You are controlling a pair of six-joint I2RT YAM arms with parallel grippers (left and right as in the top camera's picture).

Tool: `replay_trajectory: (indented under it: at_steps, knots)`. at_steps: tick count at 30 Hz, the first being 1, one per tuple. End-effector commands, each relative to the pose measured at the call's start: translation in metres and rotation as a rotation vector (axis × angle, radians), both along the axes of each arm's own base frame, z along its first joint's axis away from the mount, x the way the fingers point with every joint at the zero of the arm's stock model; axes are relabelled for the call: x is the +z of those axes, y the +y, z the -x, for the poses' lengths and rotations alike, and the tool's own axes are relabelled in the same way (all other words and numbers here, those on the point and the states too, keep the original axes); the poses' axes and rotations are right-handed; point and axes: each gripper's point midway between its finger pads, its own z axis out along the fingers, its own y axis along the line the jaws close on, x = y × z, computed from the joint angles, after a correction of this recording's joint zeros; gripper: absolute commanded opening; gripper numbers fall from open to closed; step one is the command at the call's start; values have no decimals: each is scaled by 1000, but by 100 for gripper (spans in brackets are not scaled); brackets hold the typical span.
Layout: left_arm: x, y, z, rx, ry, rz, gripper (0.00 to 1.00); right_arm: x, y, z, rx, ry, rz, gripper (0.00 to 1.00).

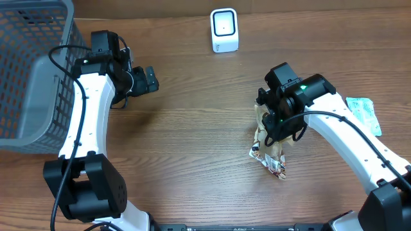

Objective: Scan the item barcode
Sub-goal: 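Swing the right gripper down and forward, lowering the bag to the table, then set the bag down beside the red stick and open the right gripper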

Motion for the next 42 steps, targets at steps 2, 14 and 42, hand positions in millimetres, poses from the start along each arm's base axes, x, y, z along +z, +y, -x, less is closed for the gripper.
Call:
replay_trajectory:
  at_steps: [2, 14, 42]
  knots:
    - [14, -1, -4, 12, -37, -1, 100, 1, -8, -7, -9, -38, 39, 82]
    - [14, -1, -4, 12, -37, -1, 100, 3, 5, -30, -228, -108, -36, 100]
    - [14, -1, -4, 12, -37, -1, 100, -54, -8, 48, -541, 187, 64, 75]
